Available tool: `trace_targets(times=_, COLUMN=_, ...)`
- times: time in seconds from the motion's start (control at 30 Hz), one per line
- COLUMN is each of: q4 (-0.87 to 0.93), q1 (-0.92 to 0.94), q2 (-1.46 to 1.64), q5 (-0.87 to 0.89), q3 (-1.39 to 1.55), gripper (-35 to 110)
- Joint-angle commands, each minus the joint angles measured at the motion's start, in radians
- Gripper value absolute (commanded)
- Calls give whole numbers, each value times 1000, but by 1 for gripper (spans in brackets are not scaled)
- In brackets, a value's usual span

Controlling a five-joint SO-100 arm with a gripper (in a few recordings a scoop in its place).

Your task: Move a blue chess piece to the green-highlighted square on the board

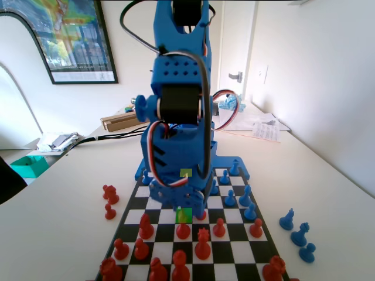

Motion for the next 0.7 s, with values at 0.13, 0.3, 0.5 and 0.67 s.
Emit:
trace_targets(times=0.13, q4=-15, q1=0, q2=31, q5=-9, q3=18, gripper=8)
trace_targets(times=0.3, q4=-5, q1=2, q2=32, q5=-8, q3=-6, gripper=8)
trace_targets(times=0.5, q4=3, q1=6, q2=32, q5=-12, q3=-21, gripper=6)
trace_targets(times=0.67, q4=3, q1=12, q2=32, q5=-15, q3=-23, gripper=1)
